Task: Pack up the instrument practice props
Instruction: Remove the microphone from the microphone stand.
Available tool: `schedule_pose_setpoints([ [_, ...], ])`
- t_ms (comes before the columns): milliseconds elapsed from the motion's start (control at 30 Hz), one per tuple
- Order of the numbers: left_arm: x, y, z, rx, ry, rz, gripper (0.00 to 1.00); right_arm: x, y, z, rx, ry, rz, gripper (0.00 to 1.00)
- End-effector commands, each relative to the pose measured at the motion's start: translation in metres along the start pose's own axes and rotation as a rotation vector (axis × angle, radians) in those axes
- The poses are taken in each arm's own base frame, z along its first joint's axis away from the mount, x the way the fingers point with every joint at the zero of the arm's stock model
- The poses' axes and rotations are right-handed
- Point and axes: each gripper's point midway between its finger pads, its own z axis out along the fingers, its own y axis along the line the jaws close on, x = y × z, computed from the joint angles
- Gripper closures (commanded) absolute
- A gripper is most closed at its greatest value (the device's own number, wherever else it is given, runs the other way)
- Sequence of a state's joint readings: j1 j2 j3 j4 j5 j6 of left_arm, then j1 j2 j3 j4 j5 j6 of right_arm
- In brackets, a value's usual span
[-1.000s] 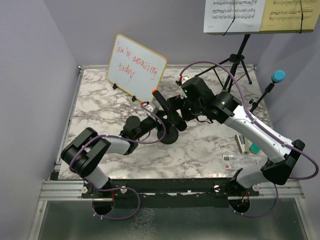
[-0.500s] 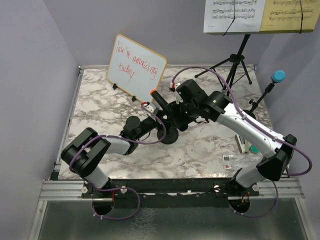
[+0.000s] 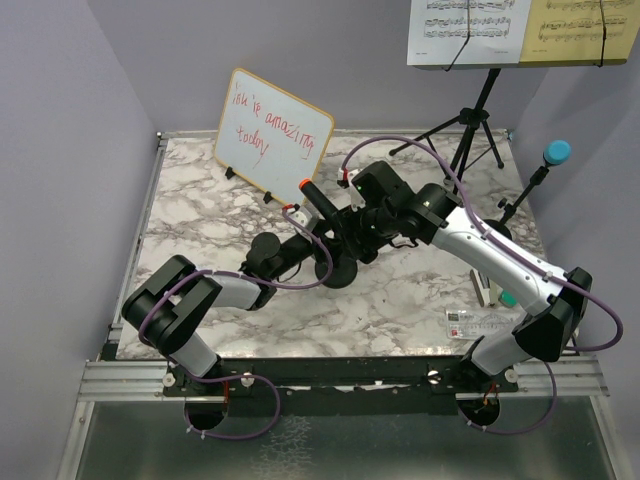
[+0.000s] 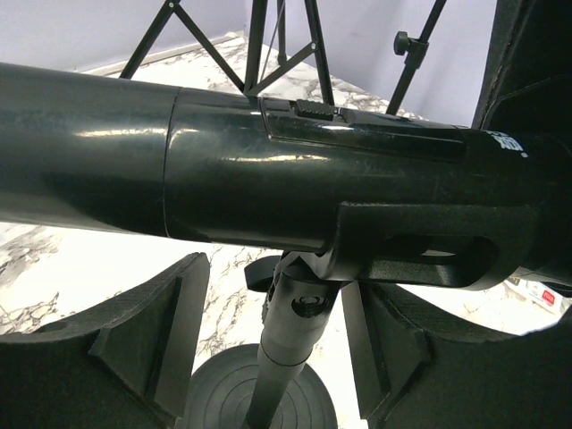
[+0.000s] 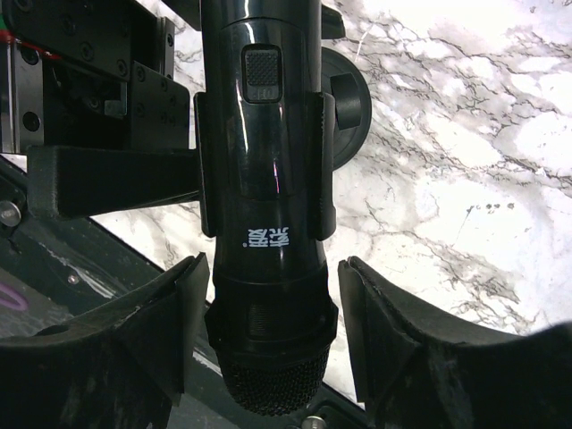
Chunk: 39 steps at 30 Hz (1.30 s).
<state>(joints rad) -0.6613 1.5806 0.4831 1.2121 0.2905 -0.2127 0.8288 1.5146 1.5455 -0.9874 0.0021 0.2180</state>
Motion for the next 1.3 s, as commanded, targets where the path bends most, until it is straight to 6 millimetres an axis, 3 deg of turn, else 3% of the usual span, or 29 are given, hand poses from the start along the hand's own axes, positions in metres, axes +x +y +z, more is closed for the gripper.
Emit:
schedule_pose_setpoints([
  [0, -0.025, -0.003, 0.008, 0.023, -0.093, 0.042, 0.34, -0.003, -0.001, 0.005, -0.016, -0.004, -0.014, 0.36],
  [133, -0.025, -0.001, 0.011, 0.014, -0.103, 0.041, 0.37, -0.002, 0.000, 0.002, -0.024, -0.007, -0.020, 0.47],
  [167, -0.024, 0.001, 0.012, 0.005, -0.103, 0.039, 0.42, -0.002, 0.000, 0.002, -0.025, -0.005, -0.021, 0.51],
  [300, -0.020, 0.014, 0.008, -0.067, -0.098, 0.037, 0.78, 0.004, -0.004, -0.001, -0.017, 0.010, -0.027, 0.65],
  [433, -0.013, 0.037, -0.002, -0.202, -0.083, 0.049, 0.91, 0.013, -0.008, -0.005, -0.017, 0.014, -0.032, 0.87],
  [567, -0.010, 0.061, -0.014, -0.346, -0.068, 0.064, 1.00, 0.026, -0.007, -0.005, -0.041, 0.041, -0.045, 0.99],
  [900, -0.010, 0.109, -0.036, -0.592, -0.032, 0.068, 1.00, 0.066, -0.005, -0.009, -0.086, 0.105, -0.043, 0.99],
  [1267, -0.023, 0.152, -0.068, -0.754, -0.076, -0.005, 1.00, 0.088, -0.004, -0.012, -0.118, 0.122, -0.056, 0.99],
])
